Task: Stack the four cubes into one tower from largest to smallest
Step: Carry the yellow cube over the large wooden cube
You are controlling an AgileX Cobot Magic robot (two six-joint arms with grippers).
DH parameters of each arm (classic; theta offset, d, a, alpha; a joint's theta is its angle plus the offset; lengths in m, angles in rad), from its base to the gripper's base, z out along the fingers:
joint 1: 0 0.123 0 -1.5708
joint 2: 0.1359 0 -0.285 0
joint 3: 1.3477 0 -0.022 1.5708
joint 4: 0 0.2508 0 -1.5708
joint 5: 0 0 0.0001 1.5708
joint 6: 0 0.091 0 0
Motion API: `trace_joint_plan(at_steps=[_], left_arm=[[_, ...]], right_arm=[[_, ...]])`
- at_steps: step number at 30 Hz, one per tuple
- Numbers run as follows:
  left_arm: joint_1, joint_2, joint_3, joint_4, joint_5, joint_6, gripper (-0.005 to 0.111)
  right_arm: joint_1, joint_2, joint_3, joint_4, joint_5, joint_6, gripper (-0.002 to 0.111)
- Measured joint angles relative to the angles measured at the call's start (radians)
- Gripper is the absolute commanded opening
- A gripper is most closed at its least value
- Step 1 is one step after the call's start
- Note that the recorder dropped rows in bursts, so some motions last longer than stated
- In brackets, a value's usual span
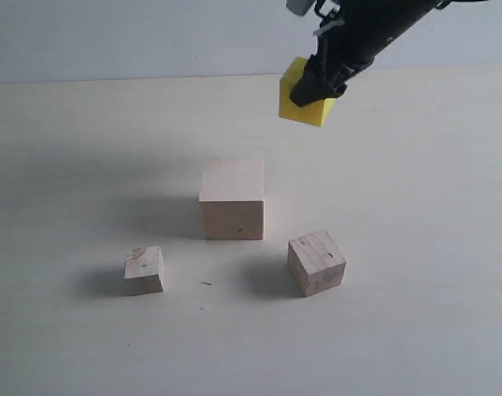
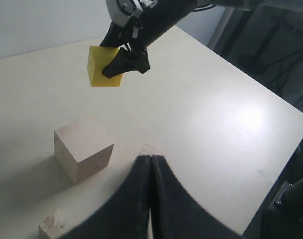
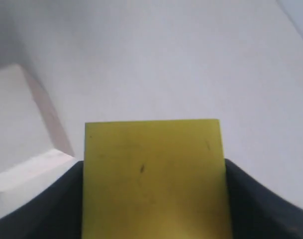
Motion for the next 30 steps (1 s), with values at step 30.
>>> trace_joint_plan(at_steps=[30], left_arm=[[0.000, 0.000, 0.000, 0.071, 0.062, 0.000, 0.000]], right_arm=[[0.232, -0.083, 0.108, 0.067, 0.041, -0.254, 0.000]])
